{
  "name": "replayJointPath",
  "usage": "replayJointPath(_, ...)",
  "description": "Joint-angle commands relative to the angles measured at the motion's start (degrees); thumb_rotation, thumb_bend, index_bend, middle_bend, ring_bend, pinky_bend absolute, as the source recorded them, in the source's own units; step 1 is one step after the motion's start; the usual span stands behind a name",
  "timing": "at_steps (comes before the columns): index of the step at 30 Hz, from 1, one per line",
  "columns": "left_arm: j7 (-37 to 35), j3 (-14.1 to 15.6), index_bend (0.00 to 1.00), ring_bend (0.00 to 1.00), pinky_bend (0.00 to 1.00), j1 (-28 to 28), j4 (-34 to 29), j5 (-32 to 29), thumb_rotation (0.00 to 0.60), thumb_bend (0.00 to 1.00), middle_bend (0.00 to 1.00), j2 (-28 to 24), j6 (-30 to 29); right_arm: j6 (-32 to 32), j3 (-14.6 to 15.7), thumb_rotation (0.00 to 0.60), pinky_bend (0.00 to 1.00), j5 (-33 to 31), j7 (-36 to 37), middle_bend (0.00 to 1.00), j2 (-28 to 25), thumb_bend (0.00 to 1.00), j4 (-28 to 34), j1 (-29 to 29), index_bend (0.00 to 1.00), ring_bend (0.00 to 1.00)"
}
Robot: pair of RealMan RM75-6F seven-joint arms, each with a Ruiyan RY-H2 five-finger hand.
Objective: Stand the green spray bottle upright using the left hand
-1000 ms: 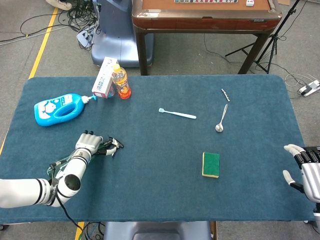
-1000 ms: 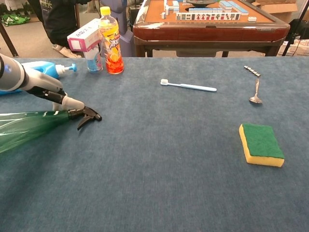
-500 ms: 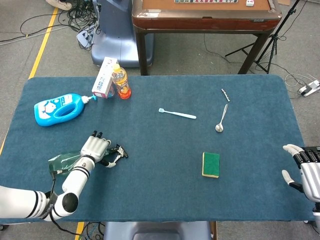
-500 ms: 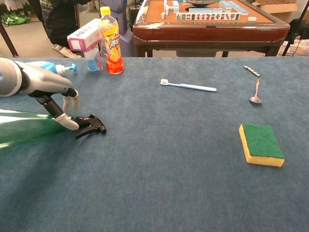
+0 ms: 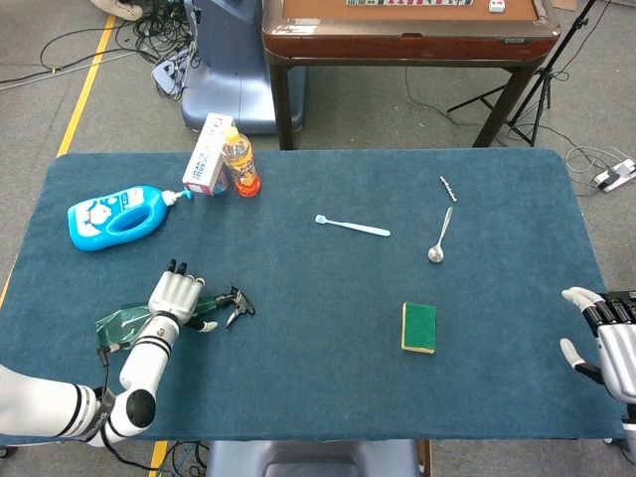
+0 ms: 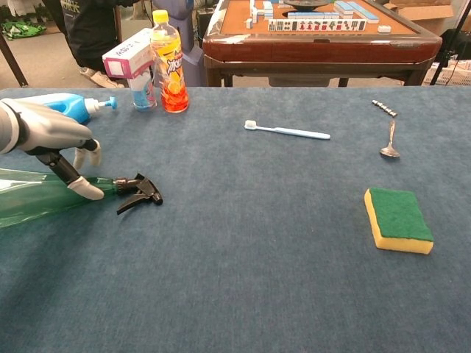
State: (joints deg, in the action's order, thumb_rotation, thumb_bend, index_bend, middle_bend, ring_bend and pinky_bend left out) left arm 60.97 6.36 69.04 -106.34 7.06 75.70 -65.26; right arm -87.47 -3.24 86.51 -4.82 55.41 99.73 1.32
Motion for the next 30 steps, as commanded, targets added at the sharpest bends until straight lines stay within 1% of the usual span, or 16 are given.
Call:
replayJointPath(1,2.1,0.7,0.2,0.01,0.0,0.1,0.4,-0.7,0.196,0.03,0.28,1.1,-2.4,-0.1,0.0,0.6,0.23,0.0,0.0,0.24,0.0,0.3,0.0,-0.1,0.23,0.19)
replayJointPath(4,3.7,1.0,0.19,0.01,0.0,-0.1,0.6,-1.4,0.195,0.03,0.28,1.7,-3.7,-0.1,0.1,0.6,0.23,0.1,0.1,0.24,0.0,0.3,0.0,-0.1,0.23,0.19)
replayJointPath(8,5.2,1.0,0.19,0.01,0.0,-0.5,0.8,-2.6,0.194,0.03,0.28,2.2,-3.6,0.0,0.2,0.6,0.23,0.3,0.3,0.24,0.1,0.3,-0.1,-0.1,0.23,0.19)
replayJointPath(12,7.2,1.5,0.18,0.01,0.0,-0.8,1.5,-2.5,0.192,0.03,0.28,3.2,-4.8,-0.2,0.2,0.6,0.23,0.4,0.3,0.24,0.0,0.3,-0.1,-0.2,0.23,0.19)
replayJointPath(21,10.1,1.2,0.18,0.02,0.0,-1.9,3.7,-4.0,0.196,0.03,0.28,5.2,-6.1,-0.3,0.2,0.6,0.23,0.3,0.3,0.24,-0.1,0.3,-0.1,-0.4,0.23,0.19)
replayJointPath(28,11.2,0.8,0.21,0.05,0.0,-3.1,5.9,-3.8,0.205,0.03,0.28,6.3,-5.1,-0.1,0.2,0.6,0.23,0.2,0.1,0.24,-0.1,0.3,0.0,-0.3,0.23,0.19)
replayJointPath(30,10.9,0.7,0.23,0.07,0.0,-3.6,6.8,-2.8,0.224,0.03,0.3,6.6,-4.9,-0.1,0.2,0.6,0.23,0.2,0.0,0.24,-0.2,0.3,0.1,-0.3,0.23,0.19)
